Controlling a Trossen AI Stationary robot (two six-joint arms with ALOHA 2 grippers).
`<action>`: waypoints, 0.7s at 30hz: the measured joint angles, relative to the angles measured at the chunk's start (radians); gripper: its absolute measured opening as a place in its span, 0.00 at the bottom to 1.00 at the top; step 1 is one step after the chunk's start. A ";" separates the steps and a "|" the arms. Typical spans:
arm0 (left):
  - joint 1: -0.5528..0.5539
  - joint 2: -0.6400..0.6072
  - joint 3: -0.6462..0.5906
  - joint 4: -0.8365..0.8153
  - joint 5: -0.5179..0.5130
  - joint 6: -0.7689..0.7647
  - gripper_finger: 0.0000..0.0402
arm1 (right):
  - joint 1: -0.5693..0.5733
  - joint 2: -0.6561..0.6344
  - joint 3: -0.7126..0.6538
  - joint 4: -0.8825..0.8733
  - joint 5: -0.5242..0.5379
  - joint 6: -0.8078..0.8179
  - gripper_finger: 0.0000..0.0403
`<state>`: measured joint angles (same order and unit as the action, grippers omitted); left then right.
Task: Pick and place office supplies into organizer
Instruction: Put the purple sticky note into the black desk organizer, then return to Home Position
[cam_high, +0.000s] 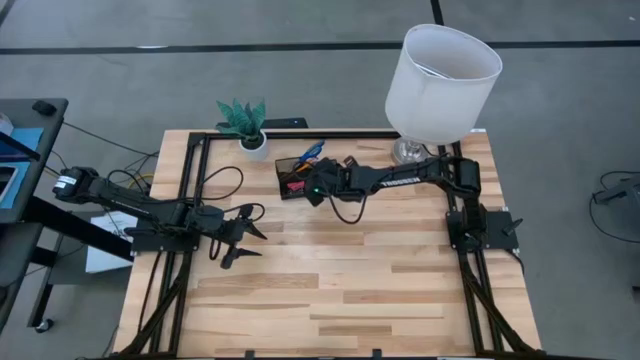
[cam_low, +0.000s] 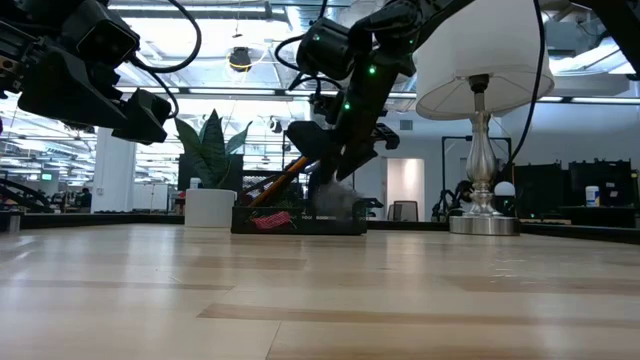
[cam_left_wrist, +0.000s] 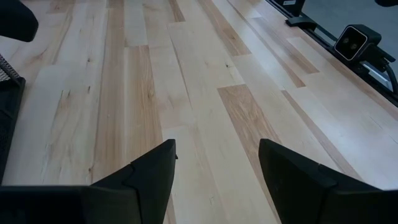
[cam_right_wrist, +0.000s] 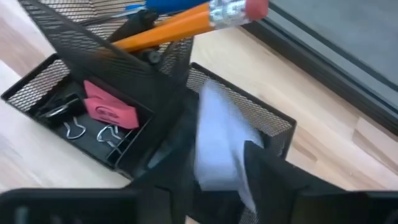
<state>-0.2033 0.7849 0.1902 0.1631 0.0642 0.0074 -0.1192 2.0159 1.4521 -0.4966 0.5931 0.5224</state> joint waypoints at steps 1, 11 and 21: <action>0.000 0.000 0.000 0.000 0.000 0.000 0.56 | 0.001 0.000 0.000 0.001 -0.001 0.000 0.35; 0.000 0.000 0.000 0.000 0.000 0.000 0.56 | 0.011 0.000 0.000 0.002 -0.036 0.000 0.60; 0.000 0.000 0.000 0.000 0.000 0.000 0.56 | 0.102 -0.054 0.002 -0.165 -0.256 -0.093 0.60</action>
<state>-0.2031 0.7849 0.1902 0.1632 0.0642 0.0074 -0.0167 1.9616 1.4536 -0.6614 0.3372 0.4292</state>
